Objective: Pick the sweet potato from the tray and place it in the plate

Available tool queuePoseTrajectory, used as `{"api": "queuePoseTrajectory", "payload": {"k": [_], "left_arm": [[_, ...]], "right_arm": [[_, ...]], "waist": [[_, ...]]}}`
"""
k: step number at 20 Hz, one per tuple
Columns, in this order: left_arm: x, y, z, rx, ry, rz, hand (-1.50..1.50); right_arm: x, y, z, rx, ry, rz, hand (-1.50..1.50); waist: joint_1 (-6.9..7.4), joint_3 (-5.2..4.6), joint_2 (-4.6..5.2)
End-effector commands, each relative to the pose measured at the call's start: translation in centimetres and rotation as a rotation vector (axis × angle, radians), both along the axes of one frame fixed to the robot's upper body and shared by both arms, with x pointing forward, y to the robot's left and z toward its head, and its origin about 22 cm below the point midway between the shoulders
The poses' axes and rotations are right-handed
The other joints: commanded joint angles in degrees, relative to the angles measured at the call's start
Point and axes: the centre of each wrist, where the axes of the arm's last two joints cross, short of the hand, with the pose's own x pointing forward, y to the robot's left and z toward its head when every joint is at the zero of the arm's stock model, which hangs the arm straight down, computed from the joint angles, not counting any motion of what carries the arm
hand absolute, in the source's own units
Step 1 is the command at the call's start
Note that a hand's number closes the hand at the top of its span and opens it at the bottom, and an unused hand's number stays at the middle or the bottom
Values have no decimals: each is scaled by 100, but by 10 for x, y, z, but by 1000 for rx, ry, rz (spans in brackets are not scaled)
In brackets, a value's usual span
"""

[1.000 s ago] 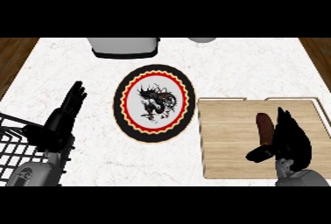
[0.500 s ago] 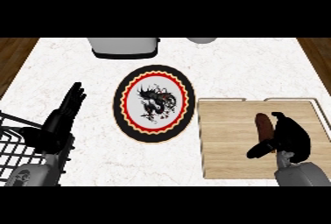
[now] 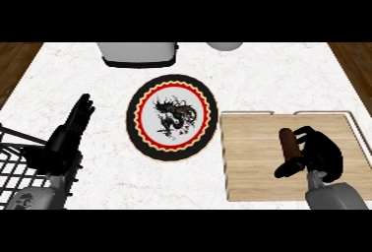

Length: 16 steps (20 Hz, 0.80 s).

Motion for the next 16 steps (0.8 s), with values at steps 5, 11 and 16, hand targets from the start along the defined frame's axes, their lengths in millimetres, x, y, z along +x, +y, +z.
{"api": "queuePoseTrajectory", "payload": {"k": [5,11,16], "left_arm": [[-18,13,-23,9,106,95,0],[-29,36,-17,21,103,71,0],[-23,20,-19,2,103,72,0]], "right_arm": [[-108,85,-35,144,-47,30,150],[-153,105,-10,-41,-263,65,150],[-176,133,29,-70,-348,89,150]], "waist": [[-162,49,100],[-63,45,104],[-39,44,123]]}}
